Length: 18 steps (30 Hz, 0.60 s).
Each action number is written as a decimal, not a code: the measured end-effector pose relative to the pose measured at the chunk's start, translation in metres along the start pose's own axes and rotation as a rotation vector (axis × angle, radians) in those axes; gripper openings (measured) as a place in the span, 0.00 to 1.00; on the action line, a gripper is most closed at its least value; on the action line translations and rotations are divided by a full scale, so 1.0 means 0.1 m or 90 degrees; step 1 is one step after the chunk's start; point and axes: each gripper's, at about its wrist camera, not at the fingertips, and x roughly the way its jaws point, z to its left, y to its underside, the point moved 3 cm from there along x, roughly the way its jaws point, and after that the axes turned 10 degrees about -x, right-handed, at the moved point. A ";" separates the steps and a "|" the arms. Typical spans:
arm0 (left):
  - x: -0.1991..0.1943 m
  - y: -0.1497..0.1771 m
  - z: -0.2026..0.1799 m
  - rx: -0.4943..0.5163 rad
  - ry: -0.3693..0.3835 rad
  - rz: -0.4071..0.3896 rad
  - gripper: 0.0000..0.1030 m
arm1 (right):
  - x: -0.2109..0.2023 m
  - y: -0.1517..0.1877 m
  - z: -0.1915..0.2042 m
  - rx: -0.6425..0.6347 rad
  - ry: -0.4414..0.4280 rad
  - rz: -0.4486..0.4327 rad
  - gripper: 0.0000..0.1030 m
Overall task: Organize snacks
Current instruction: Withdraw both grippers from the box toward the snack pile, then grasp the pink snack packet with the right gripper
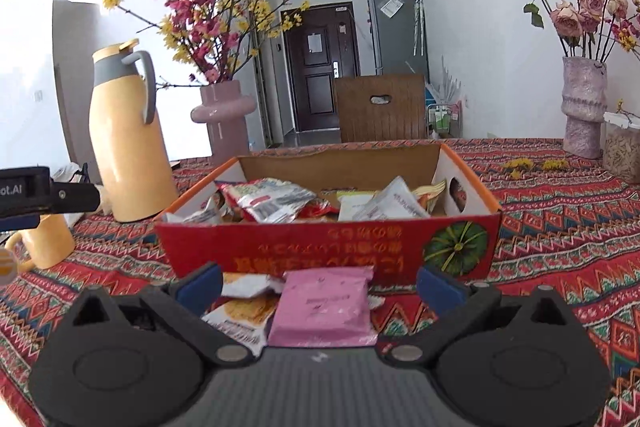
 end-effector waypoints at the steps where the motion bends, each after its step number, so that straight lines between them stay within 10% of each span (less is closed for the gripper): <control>1: -0.03 0.03 0.05 0.000 -0.001 0.006 1.00 | -0.01 0.04 0.06 -0.003 -0.009 0.010 1.00; 18: -0.13 0.38 0.53 0.012 -0.027 0.076 1.00 | 0.18 0.29 0.80 -0.041 -0.070 0.138 1.00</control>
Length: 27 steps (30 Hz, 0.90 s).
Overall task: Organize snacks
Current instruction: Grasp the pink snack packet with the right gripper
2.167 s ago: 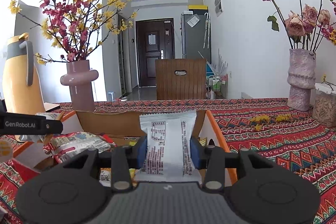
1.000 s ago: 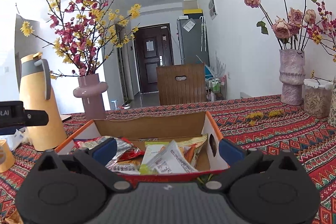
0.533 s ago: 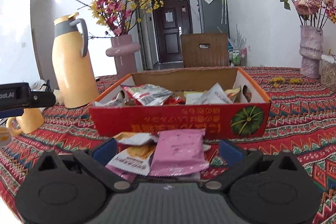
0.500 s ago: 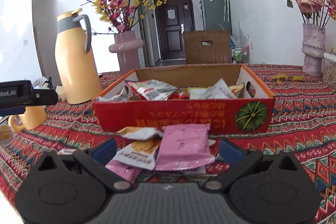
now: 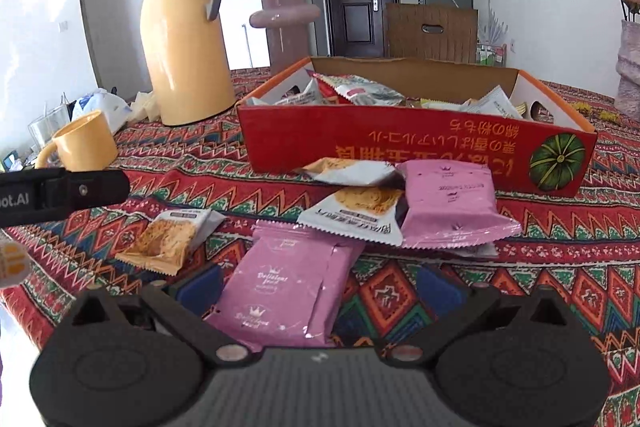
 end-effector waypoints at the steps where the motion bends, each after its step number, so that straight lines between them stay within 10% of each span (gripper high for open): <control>1: 0.00 0.01 0.03 0.000 -0.001 0.003 1.00 | 0.02 0.00 0.02 0.000 0.001 0.005 1.00; 18: 0.07 0.09 0.13 -0.011 0.001 0.042 1.00 | 0.12 -0.02 0.21 -0.045 0.033 0.007 0.61; 27: 0.07 0.09 0.09 -0.009 -0.003 0.045 1.00 | 0.06 0.03 0.18 -0.047 0.025 -0.008 0.59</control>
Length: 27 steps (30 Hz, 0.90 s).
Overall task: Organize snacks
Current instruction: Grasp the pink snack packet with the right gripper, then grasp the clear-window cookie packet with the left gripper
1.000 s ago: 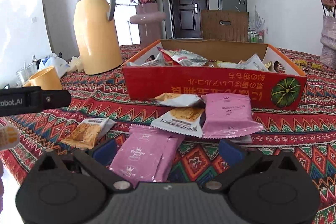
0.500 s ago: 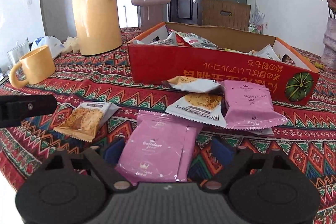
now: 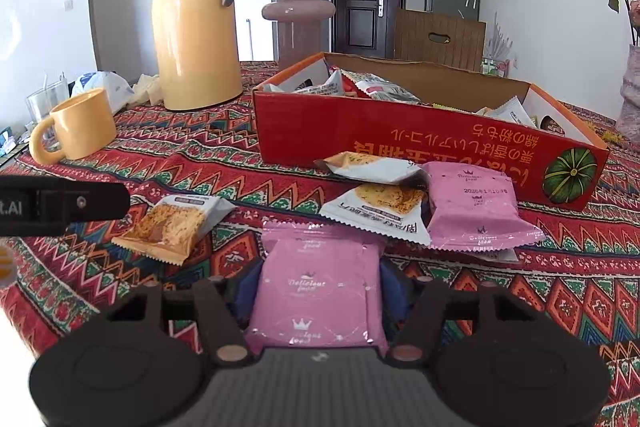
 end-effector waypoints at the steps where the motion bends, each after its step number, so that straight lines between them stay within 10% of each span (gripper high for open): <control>1: 0.01 0.00 0.00 0.000 -0.001 0.001 1.00 | -0.01 0.01 0.00 0.001 -0.003 -0.003 0.59; 27: 0.22 0.02 -0.36 0.013 -0.014 0.039 1.00 | -0.66 0.25 -0.67 0.061 0.036 -0.099 0.59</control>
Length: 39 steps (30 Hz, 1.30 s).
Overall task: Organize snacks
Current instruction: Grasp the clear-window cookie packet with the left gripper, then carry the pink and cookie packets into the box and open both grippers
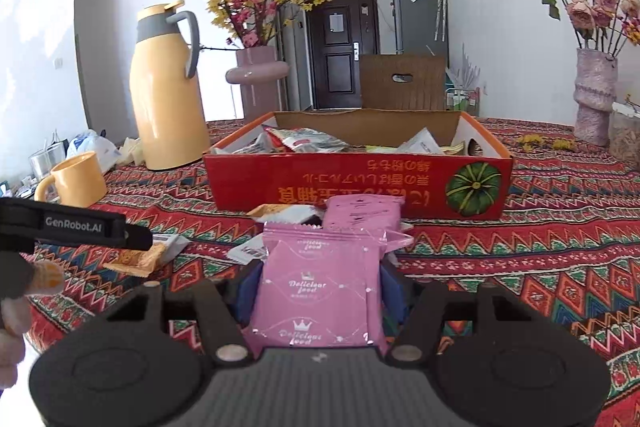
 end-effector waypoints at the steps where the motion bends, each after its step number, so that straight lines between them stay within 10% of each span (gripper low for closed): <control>1: 0.02 0.01 -0.03 0.001 -0.001 0.004 1.00 | -0.02 0.01 -0.07 0.007 0.008 -0.002 0.59; 20: 0.41 0.04 -0.21 -0.009 -0.041 0.049 0.81 | -0.12 0.17 -0.78 0.083 0.089 -0.010 0.59; 25: 0.37 0.02 -0.21 -0.006 -0.030 0.040 0.45 | -0.11 0.18 -0.79 0.086 0.092 -0.007 0.59; 39: 0.29 0.01 -0.22 -0.002 -0.014 0.028 0.43 | -0.10 0.19 -0.82 0.089 0.101 -0.004 0.59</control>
